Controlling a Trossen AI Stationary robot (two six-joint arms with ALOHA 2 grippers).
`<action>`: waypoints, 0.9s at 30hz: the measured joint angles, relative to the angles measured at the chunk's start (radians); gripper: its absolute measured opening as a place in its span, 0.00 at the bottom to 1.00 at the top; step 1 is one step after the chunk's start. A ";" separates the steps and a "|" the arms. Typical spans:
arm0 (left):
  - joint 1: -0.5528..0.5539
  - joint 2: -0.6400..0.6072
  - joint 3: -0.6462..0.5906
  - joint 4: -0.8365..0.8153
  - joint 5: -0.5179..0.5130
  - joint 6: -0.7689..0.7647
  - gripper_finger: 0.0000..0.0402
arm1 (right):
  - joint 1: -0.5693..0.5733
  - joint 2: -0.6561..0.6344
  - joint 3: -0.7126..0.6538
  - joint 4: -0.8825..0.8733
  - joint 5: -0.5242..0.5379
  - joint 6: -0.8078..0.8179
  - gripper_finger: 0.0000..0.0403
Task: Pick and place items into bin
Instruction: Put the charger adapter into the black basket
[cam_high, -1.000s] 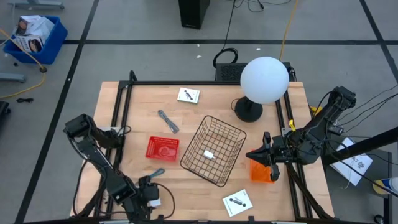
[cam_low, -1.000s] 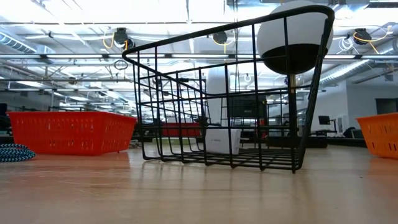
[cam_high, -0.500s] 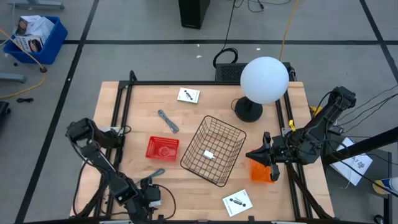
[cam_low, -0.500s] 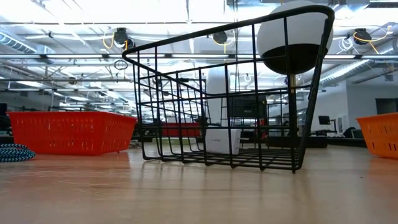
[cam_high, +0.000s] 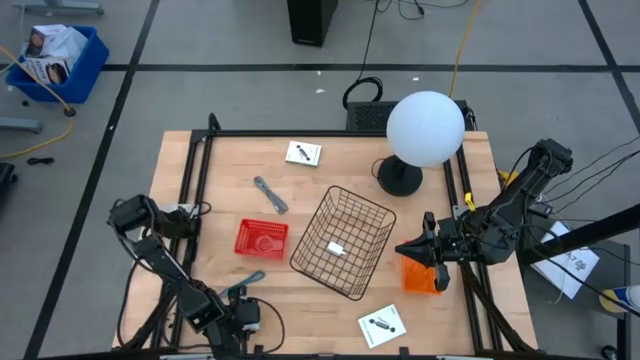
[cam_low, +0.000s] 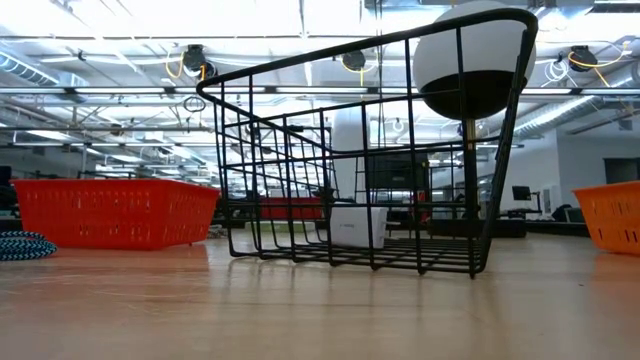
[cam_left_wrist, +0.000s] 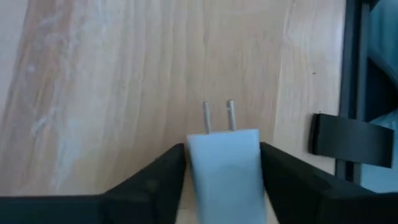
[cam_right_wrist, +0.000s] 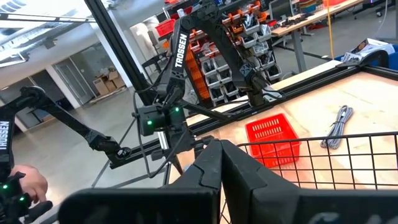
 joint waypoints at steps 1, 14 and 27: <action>0.000 0.000 0.000 0.000 -0.001 0.005 0.44 | 0.000 0.000 0.000 0.000 0.000 0.000 0.00; 0.007 -0.026 0.012 -0.008 0.005 0.075 0.39 | 0.000 0.000 0.000 0.000 0.000 0.000 0.00; 0.052 -0.047 0.024 0.032 -0.050 0.139 0.39 | 0.000 0.000 0.000 0.000 0.000 0.000 0.00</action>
